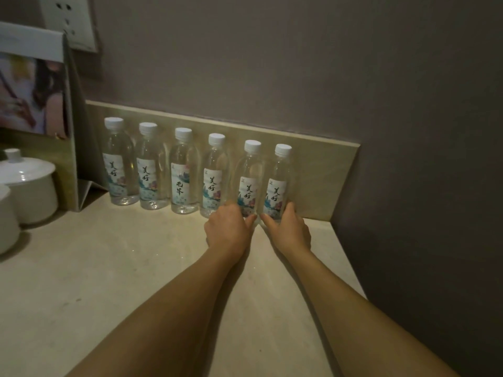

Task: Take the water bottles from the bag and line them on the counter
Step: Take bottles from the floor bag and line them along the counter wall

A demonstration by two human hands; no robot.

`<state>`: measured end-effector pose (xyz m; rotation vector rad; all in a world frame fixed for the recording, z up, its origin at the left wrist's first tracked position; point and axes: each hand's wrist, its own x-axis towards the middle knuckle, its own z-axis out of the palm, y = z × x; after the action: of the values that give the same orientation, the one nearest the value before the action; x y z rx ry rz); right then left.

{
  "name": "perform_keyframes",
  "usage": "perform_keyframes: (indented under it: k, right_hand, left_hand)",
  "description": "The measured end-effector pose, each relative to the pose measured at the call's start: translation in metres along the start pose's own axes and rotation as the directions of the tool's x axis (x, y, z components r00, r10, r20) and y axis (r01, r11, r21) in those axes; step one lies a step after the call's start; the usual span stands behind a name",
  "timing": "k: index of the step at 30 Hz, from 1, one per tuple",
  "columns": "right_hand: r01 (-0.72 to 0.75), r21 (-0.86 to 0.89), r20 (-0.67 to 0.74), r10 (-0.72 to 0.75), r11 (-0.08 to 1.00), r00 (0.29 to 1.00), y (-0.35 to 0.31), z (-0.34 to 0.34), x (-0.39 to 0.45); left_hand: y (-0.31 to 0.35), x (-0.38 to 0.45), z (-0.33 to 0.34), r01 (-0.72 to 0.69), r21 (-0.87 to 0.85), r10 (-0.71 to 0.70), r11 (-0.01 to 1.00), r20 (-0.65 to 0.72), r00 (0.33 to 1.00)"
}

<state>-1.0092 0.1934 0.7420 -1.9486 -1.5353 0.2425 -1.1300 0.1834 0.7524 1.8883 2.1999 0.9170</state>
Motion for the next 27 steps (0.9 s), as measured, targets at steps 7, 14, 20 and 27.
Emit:
perform_keyframes:
  k: [7,14,20,27]
  right_hand:
    - [0.001,-0.031,-0.026,-0.001,1.0,1.0,0.0,0.003,0.002]
    - [-0.004,-0.047,-0.056,0.001,0.999,0.998,0.002,0.004,0.0]
    - [0.0,-0.041,-0.068,-0.003,0.999,0.998,0.002,0.005,-0.002]
    - [0.0,-0.025,-0.064,-0.002,1.0,0.998,0.003,0.005,-0.001]
  left_hand:
    - [0.0,0.006,0.007,0.009,0.021,-0.009,1.0,-0.013,1.0]
    - [0.002,0.009,0.012,0.008,0.04,-0.008,0.999,-0.02,1.0]
    - [0.001,0.012,0.014,-0.017,0.08,0.019,0.997,-0.02,1.0]
    - [-0.001,0.012,0.017,-0.038,0.104,0.042,0.994,-0.03,0.999]
